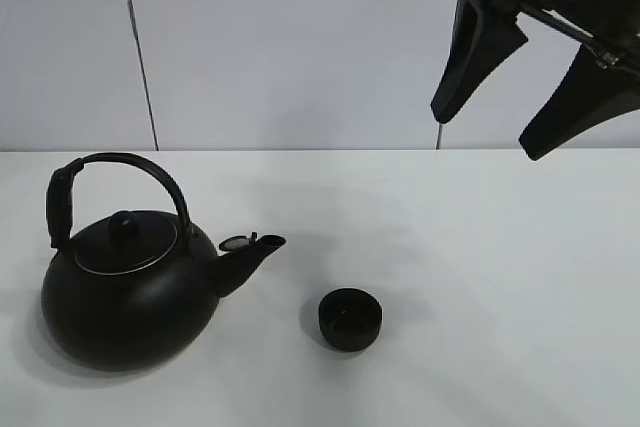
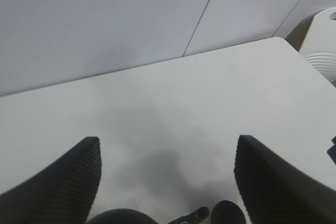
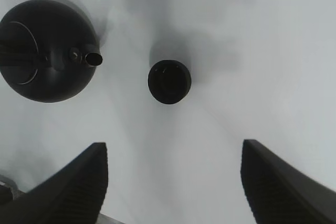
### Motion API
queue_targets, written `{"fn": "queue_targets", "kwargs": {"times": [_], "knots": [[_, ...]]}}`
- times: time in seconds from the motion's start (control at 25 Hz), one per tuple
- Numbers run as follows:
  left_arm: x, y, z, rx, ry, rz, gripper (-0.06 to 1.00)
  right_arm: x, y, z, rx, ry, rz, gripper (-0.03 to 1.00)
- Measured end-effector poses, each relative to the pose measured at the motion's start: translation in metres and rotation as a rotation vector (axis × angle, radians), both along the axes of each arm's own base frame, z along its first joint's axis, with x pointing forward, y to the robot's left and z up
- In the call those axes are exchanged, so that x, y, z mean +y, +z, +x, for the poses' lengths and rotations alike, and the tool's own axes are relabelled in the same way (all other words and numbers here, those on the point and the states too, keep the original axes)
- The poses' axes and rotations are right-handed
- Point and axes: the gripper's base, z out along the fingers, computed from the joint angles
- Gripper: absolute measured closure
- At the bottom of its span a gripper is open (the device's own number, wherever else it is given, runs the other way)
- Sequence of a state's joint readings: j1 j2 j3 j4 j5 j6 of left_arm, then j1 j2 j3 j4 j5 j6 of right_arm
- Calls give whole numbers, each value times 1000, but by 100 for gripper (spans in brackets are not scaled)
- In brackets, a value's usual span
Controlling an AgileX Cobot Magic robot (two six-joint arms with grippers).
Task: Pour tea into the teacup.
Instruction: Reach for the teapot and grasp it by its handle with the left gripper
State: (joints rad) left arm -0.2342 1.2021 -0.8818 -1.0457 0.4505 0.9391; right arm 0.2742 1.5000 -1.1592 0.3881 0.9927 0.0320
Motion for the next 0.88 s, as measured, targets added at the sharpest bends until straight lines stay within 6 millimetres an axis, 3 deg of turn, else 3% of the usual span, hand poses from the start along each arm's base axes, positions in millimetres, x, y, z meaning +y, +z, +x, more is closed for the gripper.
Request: {"fn": "queue_targets", "kwargs": {"times": [0.16,0.44,0.88], "knots": [[12,-19,-27,-137,28,70,43,0,0,0,0,0,-2,47],[17,-65,-46,-209,-59,242,47,0,0,0,-4,2,-3,47],[20,-73,-49,-127,3,174,50,0,0,1,-18,2,-5,47]]}}
